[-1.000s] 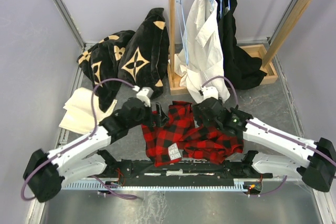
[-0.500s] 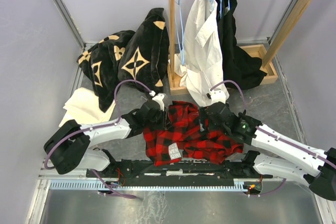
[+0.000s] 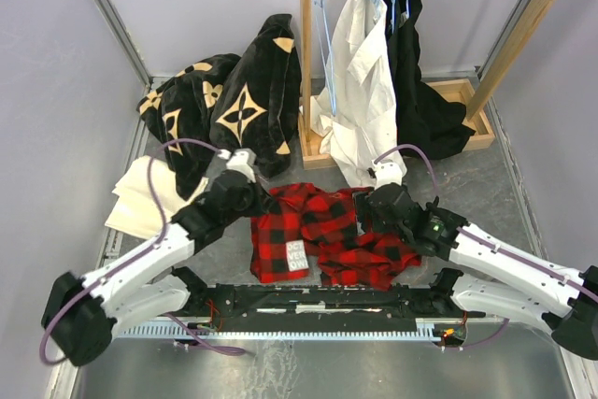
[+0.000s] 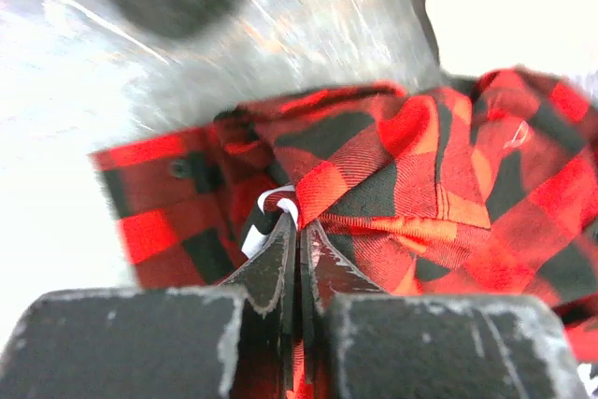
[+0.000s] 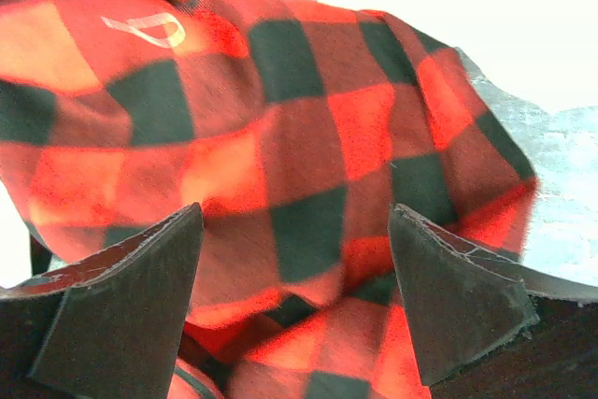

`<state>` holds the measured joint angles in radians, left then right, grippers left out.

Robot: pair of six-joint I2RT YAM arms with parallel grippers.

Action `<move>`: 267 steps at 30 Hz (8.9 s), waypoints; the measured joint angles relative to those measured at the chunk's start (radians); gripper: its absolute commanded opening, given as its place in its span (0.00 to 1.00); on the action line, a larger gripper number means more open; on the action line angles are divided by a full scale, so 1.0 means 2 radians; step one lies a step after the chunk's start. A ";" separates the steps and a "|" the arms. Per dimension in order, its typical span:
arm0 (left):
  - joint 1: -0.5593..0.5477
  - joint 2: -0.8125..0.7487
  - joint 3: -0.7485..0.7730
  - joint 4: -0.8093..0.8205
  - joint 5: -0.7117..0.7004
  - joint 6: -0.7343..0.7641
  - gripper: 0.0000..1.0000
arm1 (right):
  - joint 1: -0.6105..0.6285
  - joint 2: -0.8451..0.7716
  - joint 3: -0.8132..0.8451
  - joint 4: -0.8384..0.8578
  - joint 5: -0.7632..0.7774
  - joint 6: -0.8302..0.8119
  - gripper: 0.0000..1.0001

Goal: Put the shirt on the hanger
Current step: Adjust the shirt at the center of the board.

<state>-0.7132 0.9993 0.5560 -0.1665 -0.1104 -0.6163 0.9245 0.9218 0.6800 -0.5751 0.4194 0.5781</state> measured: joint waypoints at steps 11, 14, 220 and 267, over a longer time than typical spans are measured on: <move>0.098 -0.086 0.096 -0.128 -0.032 0.028 0.03 | -0.001 0.018 0.000 0.059 -0.100 -0.050 0.89; 0.101 -0.087 0.110 -0.137 -0.033 0.033 0.03 | -0.001 0.019 -0.001 0.082 -0.133 -0.061 0.89; 0.101 -0.235 -0.037 -0.048 0.060 -0.034 0.79 | -0.122 -0.151 0.017 0.094 -0.385 -0.026 0.00; 0.101 -0.216 -0.032 -0.075 0.043 -0.032 0.79 | 0.061 0.032 0.177 0.171 -0.292 -0.106 0.65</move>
<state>-0.5106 0.5667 0.4927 -0.3168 -0.0246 -0.6807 1.0462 0.9867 1.0344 -0.2329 -0.1642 0.3656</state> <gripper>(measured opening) 0.777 0.469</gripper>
